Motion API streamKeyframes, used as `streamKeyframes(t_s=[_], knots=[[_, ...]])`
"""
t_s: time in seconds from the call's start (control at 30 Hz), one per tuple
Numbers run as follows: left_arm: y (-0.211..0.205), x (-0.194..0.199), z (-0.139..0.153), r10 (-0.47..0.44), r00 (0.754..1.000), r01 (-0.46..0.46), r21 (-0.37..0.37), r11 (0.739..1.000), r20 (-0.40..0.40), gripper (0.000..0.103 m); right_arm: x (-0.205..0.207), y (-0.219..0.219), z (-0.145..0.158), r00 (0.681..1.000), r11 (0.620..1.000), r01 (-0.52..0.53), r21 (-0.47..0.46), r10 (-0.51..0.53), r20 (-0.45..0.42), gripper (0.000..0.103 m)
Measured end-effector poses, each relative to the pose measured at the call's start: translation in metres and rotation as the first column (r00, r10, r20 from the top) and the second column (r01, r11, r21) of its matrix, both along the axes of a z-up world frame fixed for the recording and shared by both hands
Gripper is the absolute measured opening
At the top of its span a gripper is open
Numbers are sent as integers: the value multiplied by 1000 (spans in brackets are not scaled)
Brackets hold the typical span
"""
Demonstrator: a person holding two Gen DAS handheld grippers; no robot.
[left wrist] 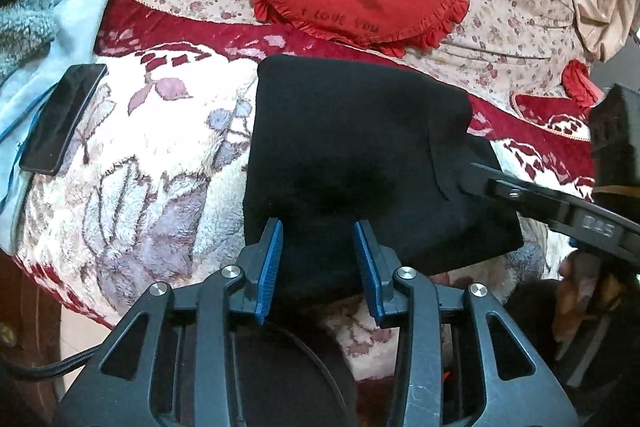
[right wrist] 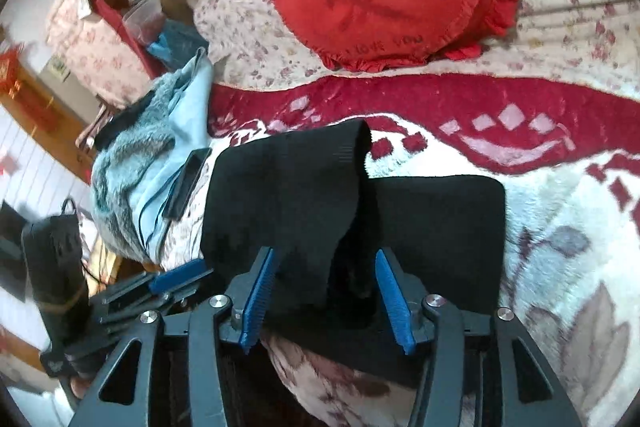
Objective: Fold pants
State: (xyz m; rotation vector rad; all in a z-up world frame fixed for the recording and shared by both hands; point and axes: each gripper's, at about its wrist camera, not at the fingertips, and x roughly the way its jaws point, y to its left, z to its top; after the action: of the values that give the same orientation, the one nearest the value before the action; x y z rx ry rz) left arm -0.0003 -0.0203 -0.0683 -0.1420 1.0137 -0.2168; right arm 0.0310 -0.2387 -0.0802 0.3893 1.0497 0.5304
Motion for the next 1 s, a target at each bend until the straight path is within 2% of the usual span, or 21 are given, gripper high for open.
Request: streamKeyframes(t_s=[0.07, 0.4, 0.47, 0.57, 0.77, 0.83, 1.0], knots=[[1, 1, -2, -1, 1000, 1, -2, 1000, -2, 36, 8, 6, -11, 999, 1000, -2, -6, 2, -32, 51], [10, 9, -11, 7, 1000, -7, -52, 999, 2, 40, 21, 22, -13, 1000, 1000, 6, 28, -6, 10, 53], [12, 9, -12, 8, 1000, -8, -58, 998, 3, 40, 19, 25, -11, 1000, 1000, -12, 21, 12, 24, 41], [12, 9, -12, 12, 1000, -12, -57, 998, 0, 40, 15, 29, -9, 999, 999, -33, 8, 32, 37, 36], [8, 9, -11, 27, 1000, -27, -43, 999, 1, 41, 23, 25, -18, 1000, 997, -10, 70, 10, 9, 38], [8, 8, -11, 28, 1000, -28, -39, 999, 0, 41, 22, 28, -16, 1000, 999, -18, 45, 17, 21, 35], [6, 5, -7, 27, 1000, -27, -22, 999, -5, 41, 10, 32, 3, 995, 999, -37, -19, 39, 97, 16]])
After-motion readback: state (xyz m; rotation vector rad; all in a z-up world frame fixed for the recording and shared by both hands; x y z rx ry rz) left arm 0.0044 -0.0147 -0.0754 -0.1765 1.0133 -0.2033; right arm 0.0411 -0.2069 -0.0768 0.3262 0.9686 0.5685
